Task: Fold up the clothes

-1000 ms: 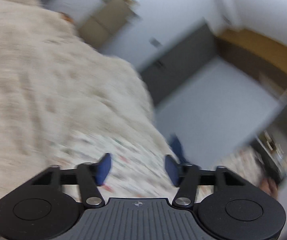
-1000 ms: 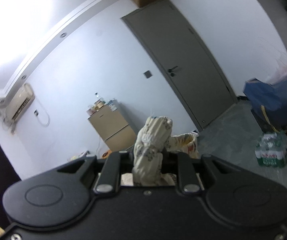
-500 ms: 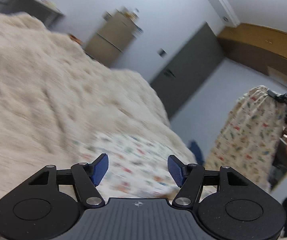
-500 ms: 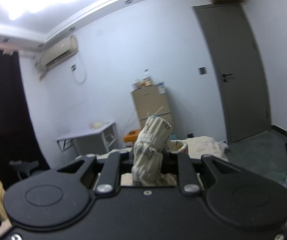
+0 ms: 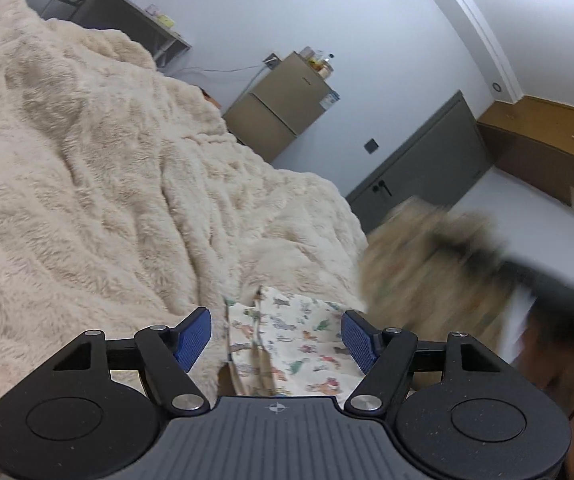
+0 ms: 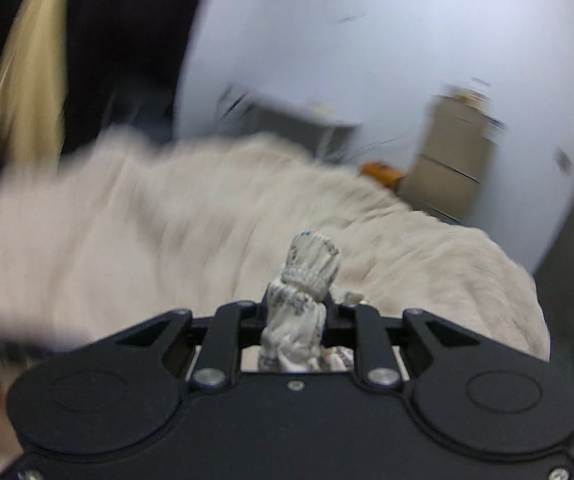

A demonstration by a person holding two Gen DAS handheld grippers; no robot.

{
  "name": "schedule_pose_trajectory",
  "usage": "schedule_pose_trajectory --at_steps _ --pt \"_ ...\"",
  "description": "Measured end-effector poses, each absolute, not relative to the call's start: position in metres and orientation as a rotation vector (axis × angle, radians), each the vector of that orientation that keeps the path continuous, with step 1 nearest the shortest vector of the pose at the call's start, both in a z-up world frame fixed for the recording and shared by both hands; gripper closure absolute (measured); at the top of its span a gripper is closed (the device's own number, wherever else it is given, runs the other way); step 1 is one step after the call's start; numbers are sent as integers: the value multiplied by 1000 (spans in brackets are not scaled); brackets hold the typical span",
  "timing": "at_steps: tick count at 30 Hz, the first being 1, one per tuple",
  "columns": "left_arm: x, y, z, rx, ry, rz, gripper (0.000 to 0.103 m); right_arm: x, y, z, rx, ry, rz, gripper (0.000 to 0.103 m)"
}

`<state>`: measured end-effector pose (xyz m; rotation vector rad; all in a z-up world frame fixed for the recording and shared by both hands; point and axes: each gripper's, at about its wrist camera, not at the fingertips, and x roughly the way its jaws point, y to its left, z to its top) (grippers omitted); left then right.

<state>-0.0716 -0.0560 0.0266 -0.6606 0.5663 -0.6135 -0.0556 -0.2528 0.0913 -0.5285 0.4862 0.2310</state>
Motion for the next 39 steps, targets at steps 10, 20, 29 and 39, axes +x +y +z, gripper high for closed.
schedule_pose_trajectory --at_steps 10,20,29,39 --pt "-71 -53 22 -690 593 -600 37 -97 -225 78 -444 639 447 40" --pt "-47 -59 9 -984 686 -767 29 -125 -488 195 16 569 373 24" --pt "0 -108 -7 -979 887 -789 31 -194 -679 132 267 584 103 22" --pt "11 -128 -7 -1019 842 -876 85 -190 -764 48 798 609 172 22"
